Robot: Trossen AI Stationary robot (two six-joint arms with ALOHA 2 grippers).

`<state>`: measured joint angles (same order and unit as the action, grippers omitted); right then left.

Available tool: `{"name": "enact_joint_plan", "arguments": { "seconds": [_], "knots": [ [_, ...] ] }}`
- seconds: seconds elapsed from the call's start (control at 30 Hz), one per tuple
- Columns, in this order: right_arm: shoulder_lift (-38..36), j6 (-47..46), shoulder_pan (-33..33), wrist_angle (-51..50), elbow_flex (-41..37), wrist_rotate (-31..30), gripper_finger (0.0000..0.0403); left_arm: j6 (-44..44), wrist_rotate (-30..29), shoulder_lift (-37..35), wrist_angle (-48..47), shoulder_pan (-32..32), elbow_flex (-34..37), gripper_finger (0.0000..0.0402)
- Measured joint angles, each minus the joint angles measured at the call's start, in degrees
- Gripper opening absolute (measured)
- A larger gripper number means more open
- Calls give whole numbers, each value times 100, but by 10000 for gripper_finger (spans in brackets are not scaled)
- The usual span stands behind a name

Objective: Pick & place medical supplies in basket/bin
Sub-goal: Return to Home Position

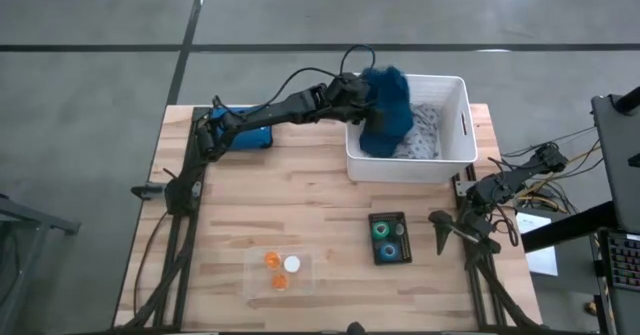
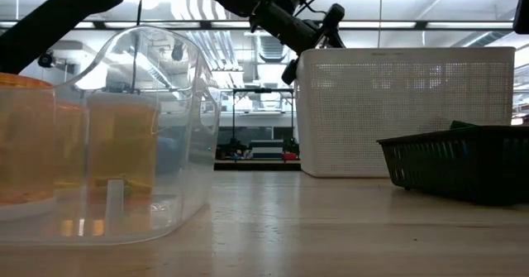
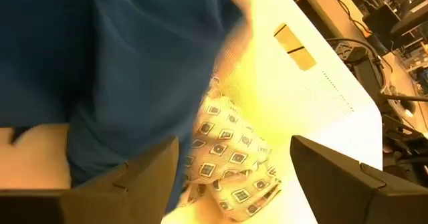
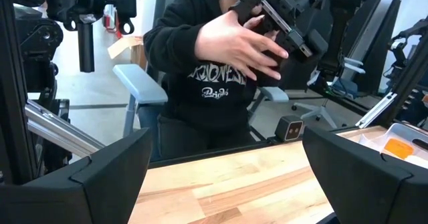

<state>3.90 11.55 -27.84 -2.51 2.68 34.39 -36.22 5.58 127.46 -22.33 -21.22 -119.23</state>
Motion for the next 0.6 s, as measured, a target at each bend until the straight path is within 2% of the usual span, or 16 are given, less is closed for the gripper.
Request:
{"name": "enact_joint_plan", "arguments": {
  "seconds": [0.6],
  "knots": [
    [0,0,0,2,0,0,384,262,24,-54,76,20,4,297]
  ]
}}
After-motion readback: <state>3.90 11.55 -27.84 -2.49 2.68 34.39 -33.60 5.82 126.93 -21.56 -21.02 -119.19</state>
